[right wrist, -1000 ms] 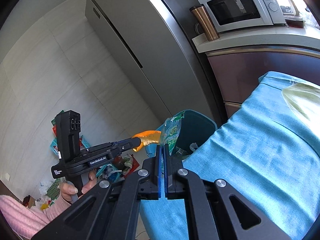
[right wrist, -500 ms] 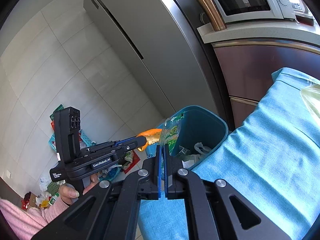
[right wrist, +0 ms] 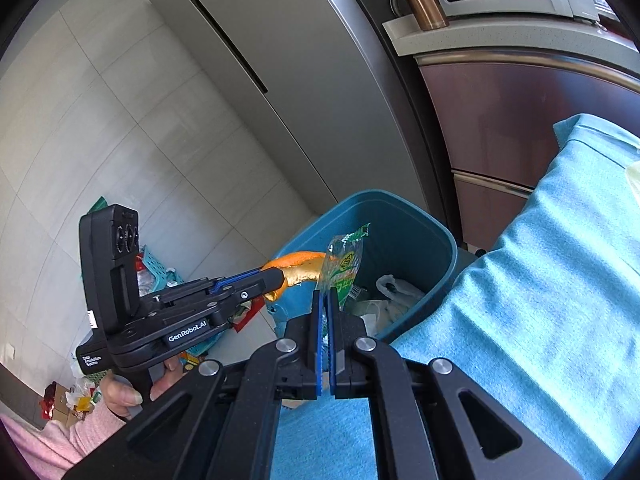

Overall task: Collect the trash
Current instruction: 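Open both tools to drop the wrapper and peel into the bin, then grasp the gold snack wrapper with the left tool while the right tool grasps another gold wrapper, then carry the gold wrappers toward the blue trash bin with both tools, then lower both held gold wrappers into the teal bin and open both tools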

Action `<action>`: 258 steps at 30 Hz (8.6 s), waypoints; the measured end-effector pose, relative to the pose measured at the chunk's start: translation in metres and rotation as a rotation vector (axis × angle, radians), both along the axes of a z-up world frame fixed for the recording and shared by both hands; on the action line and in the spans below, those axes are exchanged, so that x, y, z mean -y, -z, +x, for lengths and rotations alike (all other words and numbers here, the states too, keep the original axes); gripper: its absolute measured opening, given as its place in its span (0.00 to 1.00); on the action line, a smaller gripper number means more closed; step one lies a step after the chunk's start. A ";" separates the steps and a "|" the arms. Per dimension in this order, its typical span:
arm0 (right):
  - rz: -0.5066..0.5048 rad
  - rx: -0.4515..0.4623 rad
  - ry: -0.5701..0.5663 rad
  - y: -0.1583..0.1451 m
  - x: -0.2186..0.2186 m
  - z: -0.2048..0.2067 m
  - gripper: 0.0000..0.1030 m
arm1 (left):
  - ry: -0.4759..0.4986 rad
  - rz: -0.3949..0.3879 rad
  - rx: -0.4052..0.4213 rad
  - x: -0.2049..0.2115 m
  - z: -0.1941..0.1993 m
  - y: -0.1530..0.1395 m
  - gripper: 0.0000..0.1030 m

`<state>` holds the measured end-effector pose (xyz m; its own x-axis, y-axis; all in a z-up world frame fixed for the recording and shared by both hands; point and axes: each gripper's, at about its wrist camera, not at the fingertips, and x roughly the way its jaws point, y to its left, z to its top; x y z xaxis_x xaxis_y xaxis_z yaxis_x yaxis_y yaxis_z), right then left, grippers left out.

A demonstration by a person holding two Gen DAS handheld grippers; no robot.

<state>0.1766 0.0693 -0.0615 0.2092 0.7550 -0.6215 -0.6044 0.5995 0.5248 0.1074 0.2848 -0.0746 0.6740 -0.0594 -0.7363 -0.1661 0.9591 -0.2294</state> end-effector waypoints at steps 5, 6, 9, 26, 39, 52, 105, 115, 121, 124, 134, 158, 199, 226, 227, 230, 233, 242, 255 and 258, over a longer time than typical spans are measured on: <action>-0.039 -0.020 -0.005 0.007 -0.013 0.005 0.01 | -0.005 -0.004 -0.022 0.000 0.011 0.009 0.15; -0.047 -0.023 -0.002 0.008 -0.015 0.006 0.02 | -0.008 -0.006 -0.028 0.000 0.014 0.012 0.15; -0.068 -0.033 0.000 0.012 -0.022 0.008 0.02 | -0.011 -0.016 -0.045 -0.001 0.023 0.019 0.15; -0.069 -0.073 0.019 0.021 -0.022 0.018 0.07 | -0.010 -0.030 -0.025 0.002 0.032 0.031 0.19; 0.002 0.040 0.047 -0.010 0.030 -0.009 0.23 | 0.081 -0.005 0.130 0.034 -0.008 -0.015 0.36; -0.015 0.158 0.273 -0.037 0.164 -0.055 0.30 | 0.400 -0.047 0.188 0.150 -0.031 -0.033 0.43; 0.042 -0.009 0.727 0.027 0.369 -0.102 0.29 | 0.895 -0.081 0.017 0.373 -0.052 -0.006 0.47; -0.011 -0.006 0.888 0.029 0.427 -0.082 0.43 | 0.953 -0.123 -0.062 0.397 -0.044 0.011 0.50; -0.009 -0.045 0.868 0.037 0.431 -0.059 0.43 | 0.941 -0.101 -0.066 0.404 -0.042 0.012 0.39; -0.017 -0.051 0.845 0.039 0.427 -0.054 0.31 | 0.928 -0.090 -0.071 0.406 -0.040 0.012 0.22; -0.012 -0.027 0.802 0.036 0.416 -0.063 0.04 | 0.912 -0.094 -0.059 0.402 -0.040 0.010 0.06; 0.156 0.030 0.755 0.008 0.385 -0.084 0.03 | 0.776 -0.084 0.042 0.329 -0.047 -0.021 0.02; 0.258 0.087 0.521 -0.032 0.284 -0.053 0.03 | 0.550 -0.073 0.139 0.217 -0.060 -0.056 0.01; 0.270 0.055 0.247 -0.045 0.157 -0.004 0.03 | 0.326 -0.037 0.189 0.114 -0.060 -0.076 0.01; 0.268 0.054 0.238 -0.045 0.152 -0.002 0.03 | 0.315 -0.035 0.191 0.109 -0.059 -0.076 0.01; 0.268 0.050 0.211 -0.045 0.138 0.002 0.03 | 0.284 -0.027 0.193 0.096 -0.059 -0.077 0.01; 0.266 0.043 0.189 -0.046 0.123 0.008 0.03 | 0.254 -0.016 0.193 0.082 -0.058 -0.076 0.01; 0.245 0.014 0.141 -0.041 0.085 0.023 0.03 | 0.176 0.008 0.172 0.049 -0.051 -0.070 0.01; 0.160 -0.045 0.078 -0.020 0.031 0.043 0.03 | 0.108 0.030 0.100 0.024 -0.029 -0.039 0.01; 0.134 -0.060 0.070 -0.012 0.021 0.047 0.03 | 0.097 0.024 0.076 0.019 -0.022 -0.029 0.01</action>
<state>0.2238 0.0487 -0.0493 0.2294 0.8168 -0.5294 -0.5290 0.5612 0.6365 0.0849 0.2655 -0.0454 0.7200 -0.1099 -0.6852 -0.0557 0.9751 -0.2149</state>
